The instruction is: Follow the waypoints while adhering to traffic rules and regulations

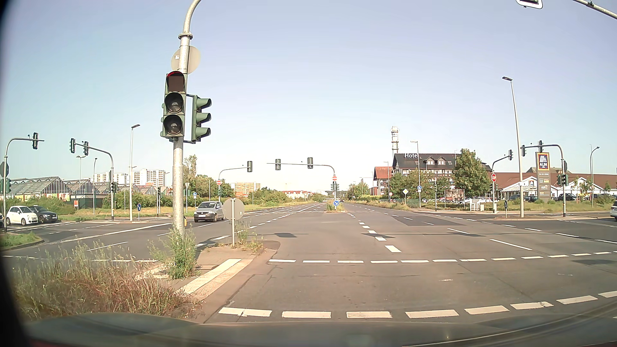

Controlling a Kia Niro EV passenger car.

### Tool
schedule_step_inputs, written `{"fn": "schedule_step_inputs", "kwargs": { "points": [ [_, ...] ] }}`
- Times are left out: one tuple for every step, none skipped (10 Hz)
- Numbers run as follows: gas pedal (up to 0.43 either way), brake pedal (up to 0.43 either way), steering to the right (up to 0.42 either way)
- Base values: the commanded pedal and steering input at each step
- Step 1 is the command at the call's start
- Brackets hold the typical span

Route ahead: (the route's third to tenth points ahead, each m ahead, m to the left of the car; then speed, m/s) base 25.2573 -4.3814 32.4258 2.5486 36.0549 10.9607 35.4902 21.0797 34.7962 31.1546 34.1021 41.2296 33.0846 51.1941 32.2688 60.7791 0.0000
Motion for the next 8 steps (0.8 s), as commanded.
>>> {"fn": "schedule_step_inputs", "kwargs": {
  "points": [
    [0.0, 0.293, -0.002],
    [0.0, 0.299, -0.002],
    [0.0, 0.293, -0.001],
    [0.0, 0.293, -0.001],
    [0.0, 0.293, -0.001],
    [0.0, 0.293, -0.001],
    [0.0, 0.293, -0.002],
    [0.0, 0.293, -0.001]
  ]
}}
